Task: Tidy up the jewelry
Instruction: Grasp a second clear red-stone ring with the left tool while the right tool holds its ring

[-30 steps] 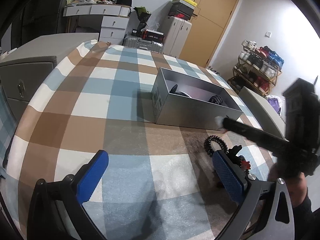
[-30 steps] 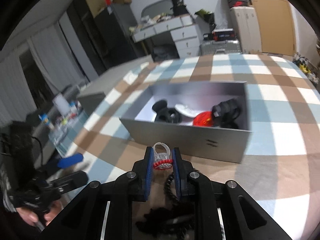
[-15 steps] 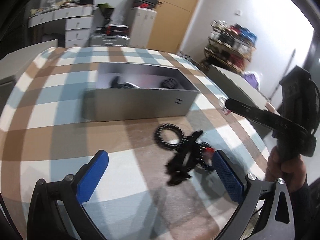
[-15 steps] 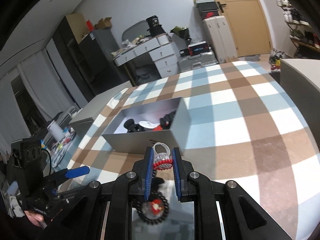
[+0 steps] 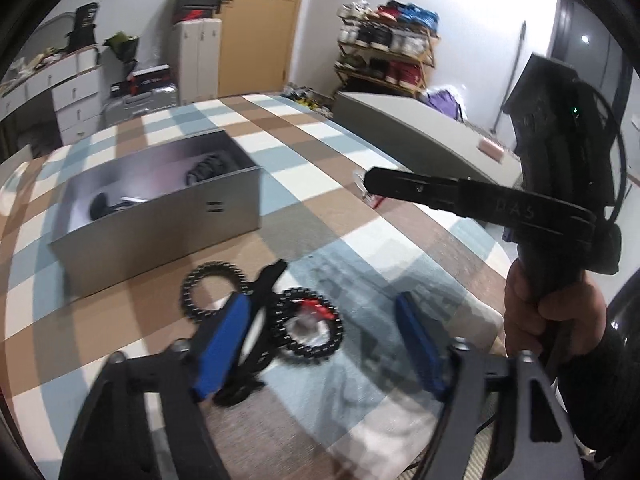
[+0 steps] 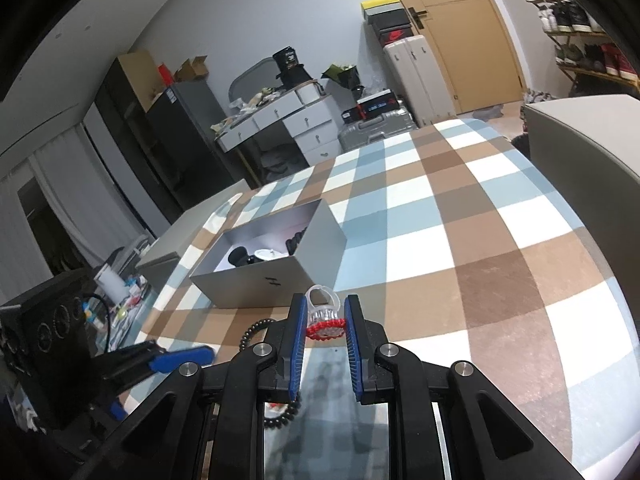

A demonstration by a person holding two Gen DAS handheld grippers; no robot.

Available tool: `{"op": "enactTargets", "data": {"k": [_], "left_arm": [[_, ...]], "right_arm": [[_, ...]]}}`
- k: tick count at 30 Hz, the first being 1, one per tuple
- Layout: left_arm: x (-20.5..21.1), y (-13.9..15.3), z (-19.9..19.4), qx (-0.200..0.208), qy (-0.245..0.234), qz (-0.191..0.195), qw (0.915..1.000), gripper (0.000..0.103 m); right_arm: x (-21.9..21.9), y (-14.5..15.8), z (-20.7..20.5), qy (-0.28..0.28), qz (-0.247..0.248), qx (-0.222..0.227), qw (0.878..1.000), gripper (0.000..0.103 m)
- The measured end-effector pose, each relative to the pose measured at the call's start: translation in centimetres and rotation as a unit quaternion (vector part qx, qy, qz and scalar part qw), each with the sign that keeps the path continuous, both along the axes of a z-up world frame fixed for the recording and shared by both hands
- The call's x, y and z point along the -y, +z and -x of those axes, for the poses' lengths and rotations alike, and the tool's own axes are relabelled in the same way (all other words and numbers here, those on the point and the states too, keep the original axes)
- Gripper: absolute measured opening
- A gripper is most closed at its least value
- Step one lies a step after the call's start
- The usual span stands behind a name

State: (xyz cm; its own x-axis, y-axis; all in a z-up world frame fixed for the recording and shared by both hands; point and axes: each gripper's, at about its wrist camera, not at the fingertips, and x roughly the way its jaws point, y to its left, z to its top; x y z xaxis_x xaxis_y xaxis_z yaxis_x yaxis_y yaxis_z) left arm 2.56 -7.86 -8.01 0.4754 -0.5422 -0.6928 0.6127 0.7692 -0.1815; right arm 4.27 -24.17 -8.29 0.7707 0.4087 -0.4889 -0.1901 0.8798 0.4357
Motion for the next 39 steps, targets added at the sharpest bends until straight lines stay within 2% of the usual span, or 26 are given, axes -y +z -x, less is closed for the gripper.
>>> {"op": "enactTargets", "data": {"k": [2, 4, 14, 15, 18, 20, 28, 31, 39], "left_arm": [[0.6, -0.3, -0.1, -0.006, -0.008, -0.005, 0.9999, 0.047], [1.2, -0.6, -0.3, -0.012, -0.015, -0.01, 0.9998, 0.04], [2.1, -1.3, -0.5, -0.014, -0.005, -0.045, 0.9989, 0.037], [2.1, -1.3, -0.4, -0.009, -0.004, -0.049, 0.9988, 0.036], [2.3, -1.9, -0.3, -0.009, -0.003, -0.062, 0.998, 0.021], [2.3, -2.1, -0.3, -0.004, 0.003, -0.068, 0.9977, 0.018], [2.0, -2.0, -0.3, -0.003, 0.008, -0.064, 0.9979, 0.014], [1.6, -1.6, -0.3, -0.006, 0.012, -0.048, 0.9988, 0.013], [0.8, 1.1, 0.3, 0.024, 0.018, -0.011, 0.9995, 0.013]], "right_arm": [[0.5, -0.2, 0.2, -0.003, -0.004, 0.001, 1.0, 0.018], [0.8, -0.3, 0.3, -0.005, -0.008, -0.002, 1.0, 0.018], [1.9, -0.6, 0.7, -0.009, -0.024, 0.001, 1.0, 0.018], [1.9, -0.6, 0.7, -0.009, -0.025, 0.003, 1.0, 0.018], [1.9, -0.5, 0.7, -0.006, -0.026, 0.005, 1.0, 0.018], [1.9, -0.6, 0.7, -0.006, -0.027, 0.006, 1.0, 0.018], [2.0, -0.5, 0.9, -0.009, -0.031, 0.01, 0.999, 0.018], [2.0, -0.5, 0.9, -0.007, -0.032, 0.009, 0.999, 0.018], [1.2, 0.1, 1.0, -0.003, -0.03, 0.011, 0.999, 0.018]]}}
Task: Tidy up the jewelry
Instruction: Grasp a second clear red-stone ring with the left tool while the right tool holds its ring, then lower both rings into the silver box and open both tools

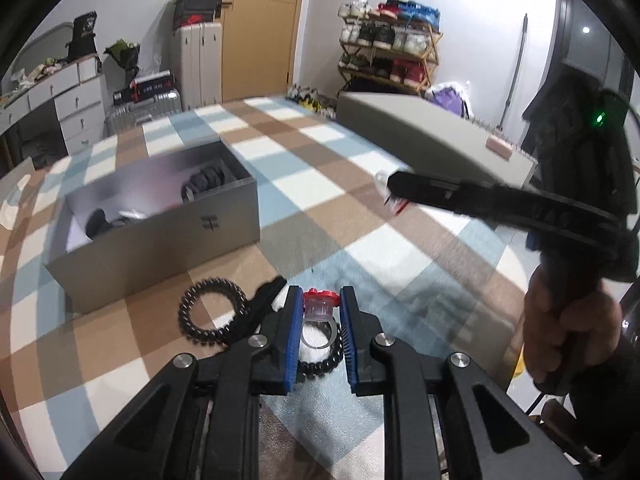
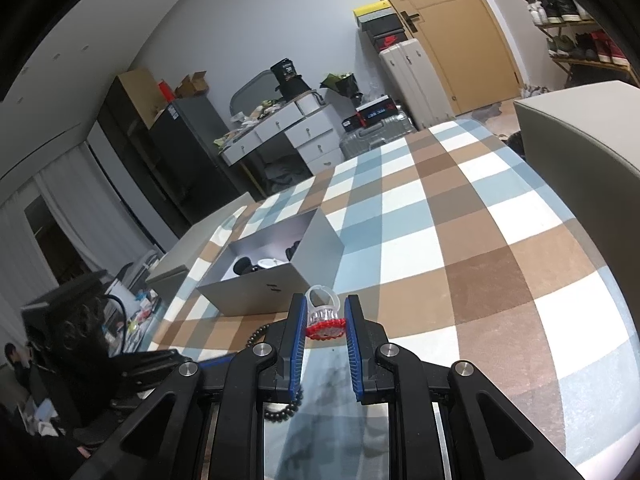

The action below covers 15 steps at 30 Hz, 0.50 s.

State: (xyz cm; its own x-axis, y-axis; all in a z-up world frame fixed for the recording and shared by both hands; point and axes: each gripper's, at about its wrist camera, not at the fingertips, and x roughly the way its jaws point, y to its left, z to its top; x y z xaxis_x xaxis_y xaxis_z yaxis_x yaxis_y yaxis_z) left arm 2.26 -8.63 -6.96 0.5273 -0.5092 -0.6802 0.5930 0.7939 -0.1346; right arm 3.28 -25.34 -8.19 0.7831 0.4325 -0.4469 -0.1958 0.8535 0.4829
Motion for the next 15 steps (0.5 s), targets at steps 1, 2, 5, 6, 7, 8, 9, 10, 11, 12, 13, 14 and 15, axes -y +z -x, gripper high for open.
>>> {"op": "enactTargets", "data": {"k": [1, 2, 5, 6, 7, 8, 9, 10, 11, 12, 13, 14, 15], "left_arm": [[-0.2, 0.4, 0.1, 0.005, 0.003, 0.005, 1.0, 0.013], [-0.4, 0.8, 0.1, 0.011, 0.008, 0.008, 0.9999, 0.013], [-0.9, 1.8, 0.2, 0.042, 0.027, 0.003, 0.9987, 0.013], [-1.1, 2.3, 0.3, 0.058, 0.032, 0.001, 0.9978, 0.013], [-1.3, 2.5, 0.2, 0.064, 0.036, 0.004, 0.9973, 0.013], [-1.5, 2.8, 0.1, 0.067, 0.039, 0.008, 0.997, 0.013], [-1.9, 3.1, -0.1, 0.069, 0.043, 0.011, 0.9966, 0.013], [-2.1, 3.2, -0.2, 0.072, 0.047, 0.012, 0.9962, 0.013], [-2.4, 3.4, -0.3, 0.075, 0.052, 0.014, 0.9957, 0.013], [-2.8, 3.6, -0.6, 0.077, 0.058, 0.019, 0.9952, 0.013], [-3.1, 3.7, -0.8, 0.077, 0.061, 0.022, 0.9949, 0.013], [-3.5, 3.9, -1.1, 0.078, 0.068, 0.026, 0.9943, 0.013], [-3.8, 4.0, -1.3, 0.079, 0.074, 0.029, 0.9937, 0.013]], "right_arm": [[-0.1, 0.1, 0.0, 0.001, 0.0, 0.0, 1.0, 0.018], [-0.2, 0.3, -0.1, 0.003, 0.001, 0.002, 1.0, 0.018], [-0.6, 0.9, -0.3, 0.009, 0.002, 0.007, 1.0, 0.018], [-0.9, 1.2, -0.4, 0.014, 0.003, 0.011, 1.0, 0.018], [-1.1, 1.5, -0.5, 0.016, 0.005, 0.013, 1.0, 0.018], [-1.4, 1.8, -0.6, 0.019, 0.008, 0.016, 1.0, 0.018], [-1.7, 2.1, -0.8, 0.023, 0.009, 0.019, 1.0, 0.018], [-1.9, 2.3, -0.9, 0.026, 0.01, 0.02, 0.999, 0.018], [-2.1, 2.6, -1.1, 0.028, 0.01, 0.022, 0.999, 0.018], [-2.4, 2.9, -1.5, 0.031, 0.009, 0.024, 0.999, 0.018], [-2.7, 3.2, -1.8, 0.036, 0.009, 0.026, 0.999, 0.018], [-2.9, 3.4, -2.0, 0.039, 0.009, 0.027, 0.999, 0.018], [-3.3, 3.7, -2.4, 0.043, 0.011, 0.029, 0.999, 0.018]]}}
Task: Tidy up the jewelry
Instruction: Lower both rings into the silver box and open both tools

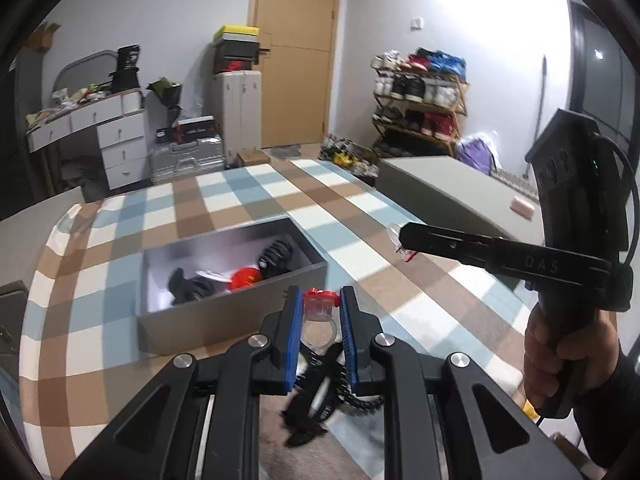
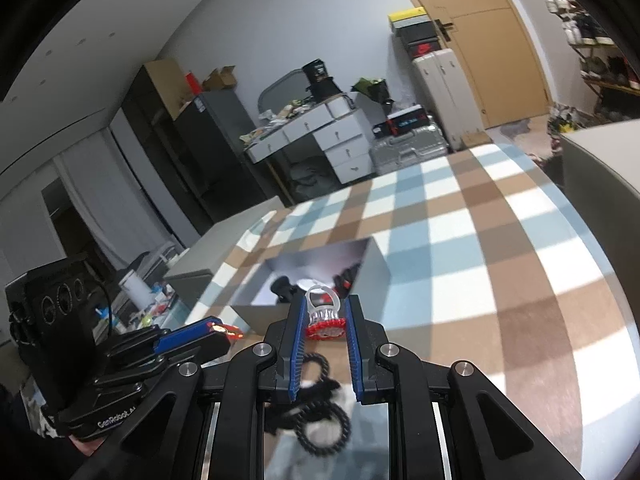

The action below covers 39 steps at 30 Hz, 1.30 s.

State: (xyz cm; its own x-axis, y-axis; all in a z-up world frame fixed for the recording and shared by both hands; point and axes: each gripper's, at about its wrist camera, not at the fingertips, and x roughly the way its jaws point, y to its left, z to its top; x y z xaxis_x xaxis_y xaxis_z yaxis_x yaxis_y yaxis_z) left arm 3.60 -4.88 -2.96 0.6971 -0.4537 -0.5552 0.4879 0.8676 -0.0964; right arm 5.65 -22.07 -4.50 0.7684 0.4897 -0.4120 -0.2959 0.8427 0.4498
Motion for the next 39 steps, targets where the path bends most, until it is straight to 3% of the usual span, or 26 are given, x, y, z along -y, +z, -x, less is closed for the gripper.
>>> {"op": "enactTargets", "data": {"k": [14, 27, 39], "left_arm": [[-5.0, 0.5, -5.8, -0.015, 0.063, 0.051, 0.9966, 0.013], [-6.0, -1.4, -10.0, -0.061, 0.06, 0.09, 0.9923, 0.013], [-5.2, -3.1, -11.6, -0.095, 0.039, 0.086, 0.991, 0.013]], "right_arm": [[-5.2, 2.9, -5.9, 0.069, 0.015, 0.021, 0.997, 0.018], [-7.4, 0.5, -11.7, 0.089, 0.02, -0.022, 0.996, 0.018], [-7.7, -1.9, -14.0, 0.089, 0.037, -0.053, 0.994, 0.018]]}}
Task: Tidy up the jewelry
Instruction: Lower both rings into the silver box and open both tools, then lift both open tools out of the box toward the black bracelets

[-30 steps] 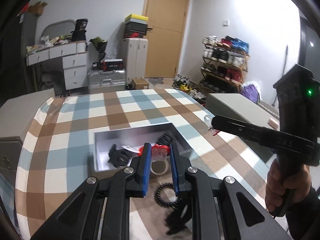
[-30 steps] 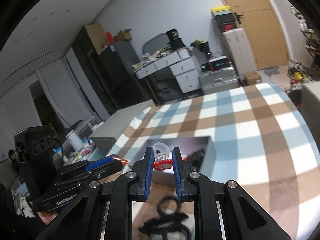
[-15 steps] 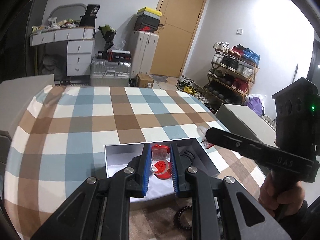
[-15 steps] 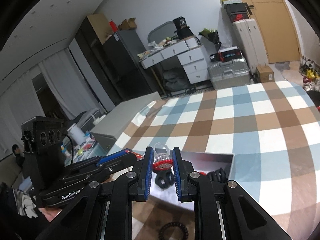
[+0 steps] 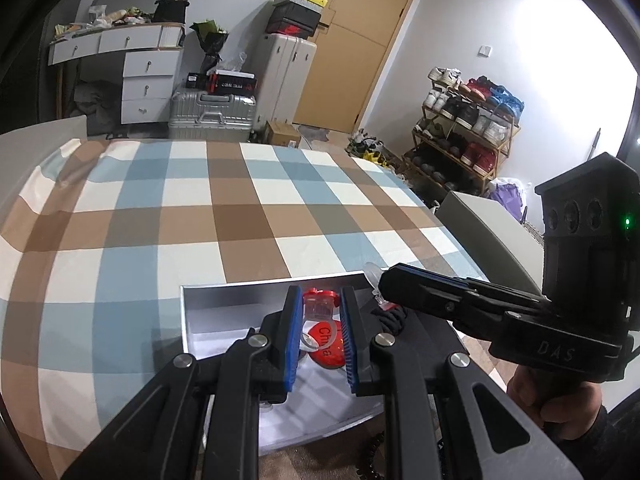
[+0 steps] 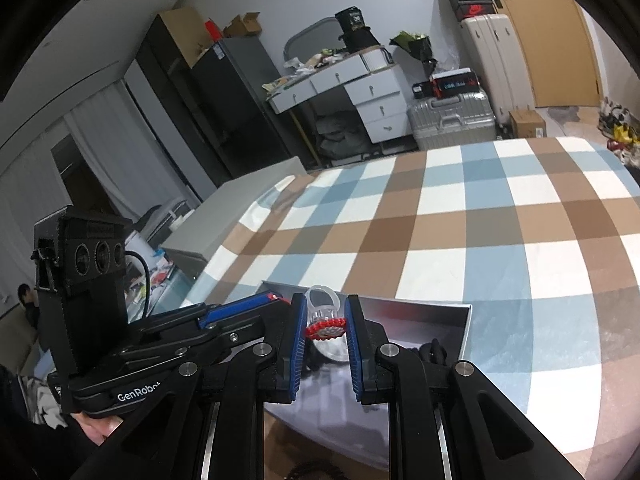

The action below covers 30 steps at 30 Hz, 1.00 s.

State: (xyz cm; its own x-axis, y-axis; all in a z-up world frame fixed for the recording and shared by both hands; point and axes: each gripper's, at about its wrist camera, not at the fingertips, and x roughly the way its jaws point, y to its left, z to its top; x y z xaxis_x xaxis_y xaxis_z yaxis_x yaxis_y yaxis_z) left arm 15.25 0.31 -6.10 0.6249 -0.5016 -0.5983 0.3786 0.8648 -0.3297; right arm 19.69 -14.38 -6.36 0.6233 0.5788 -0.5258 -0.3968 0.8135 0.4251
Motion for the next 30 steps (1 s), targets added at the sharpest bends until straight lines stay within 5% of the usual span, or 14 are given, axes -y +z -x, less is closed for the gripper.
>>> {"op": "enactTargets", "data": {"k": [18, 24, 26, 30], "left_arm": [[0.4, -1.2, -0.5, -0.013, -0.024, 0.001, 0.9996, 0.013], [1.1, -1.0, -0.7, -0.012, -0.029, -0.035, 0.9989, 0.023], [0.8, -0.9, -0.6, -0.012, -0.03, -0.026, 0.9991, 0.046], [0.4, 0.0, 0.5, 0.006, -0.016, -0.023, 0.9996, 0.055]], "right_arm": [[-0.1, -1.4, -0.8, -0.004, -0.003, -0.014, 1.0, 0.021], [0.6, -0.6, 0.2, -0.024, -0.008, 0.002, 1.0, 0.048], [1.0, -0.1, 1.0, -0.032, -0.002, 0.018, 0.999, 0.061], [1.9, 0.8, 2.7, -0.045, -0.01, 0.032, 0.998, 0.067]]}}
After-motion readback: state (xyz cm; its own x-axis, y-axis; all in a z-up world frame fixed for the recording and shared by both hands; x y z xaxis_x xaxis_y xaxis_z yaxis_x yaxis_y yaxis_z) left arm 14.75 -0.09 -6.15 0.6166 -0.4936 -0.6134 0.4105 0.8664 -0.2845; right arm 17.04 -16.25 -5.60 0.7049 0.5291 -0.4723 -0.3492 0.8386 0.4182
